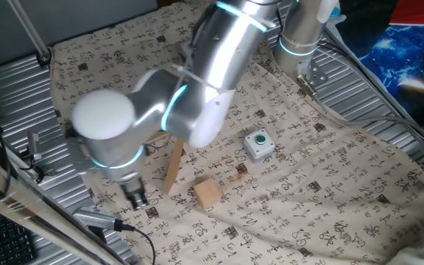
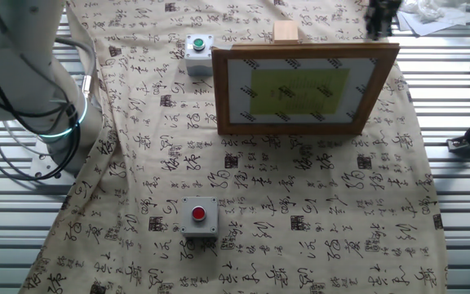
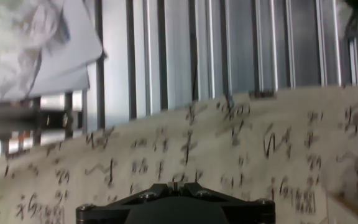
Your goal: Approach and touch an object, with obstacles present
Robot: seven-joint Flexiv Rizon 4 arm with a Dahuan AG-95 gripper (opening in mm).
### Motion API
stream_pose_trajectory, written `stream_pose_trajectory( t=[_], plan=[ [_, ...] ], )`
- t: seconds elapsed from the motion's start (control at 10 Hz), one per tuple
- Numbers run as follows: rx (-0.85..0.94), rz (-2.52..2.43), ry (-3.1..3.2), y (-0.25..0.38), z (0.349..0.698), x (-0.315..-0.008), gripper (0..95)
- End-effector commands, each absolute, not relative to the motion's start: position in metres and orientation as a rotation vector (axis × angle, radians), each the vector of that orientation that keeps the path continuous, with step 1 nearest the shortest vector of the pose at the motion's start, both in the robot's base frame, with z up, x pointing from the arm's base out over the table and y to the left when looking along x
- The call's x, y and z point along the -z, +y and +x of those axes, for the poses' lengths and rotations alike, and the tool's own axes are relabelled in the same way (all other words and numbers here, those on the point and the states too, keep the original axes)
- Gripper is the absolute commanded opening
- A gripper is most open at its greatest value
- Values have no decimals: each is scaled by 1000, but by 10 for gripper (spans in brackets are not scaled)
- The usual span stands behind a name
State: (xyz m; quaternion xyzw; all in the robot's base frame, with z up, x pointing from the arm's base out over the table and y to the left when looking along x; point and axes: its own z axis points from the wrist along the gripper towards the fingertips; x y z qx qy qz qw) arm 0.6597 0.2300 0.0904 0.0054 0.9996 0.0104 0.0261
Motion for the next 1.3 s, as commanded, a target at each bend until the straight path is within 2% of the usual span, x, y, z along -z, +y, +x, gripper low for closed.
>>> stream_pose_trajectory(
  t=[0.1,0.5,1.0,1.3],
  plan=[
    [-30,16,3088,231,639,-94,0],
    [-28,38,3091,232,593,-104,0],
    [-18,42,3088,225,531,-87,0],
    [-13,43,3083,228,513,-75,0]
  ],
)
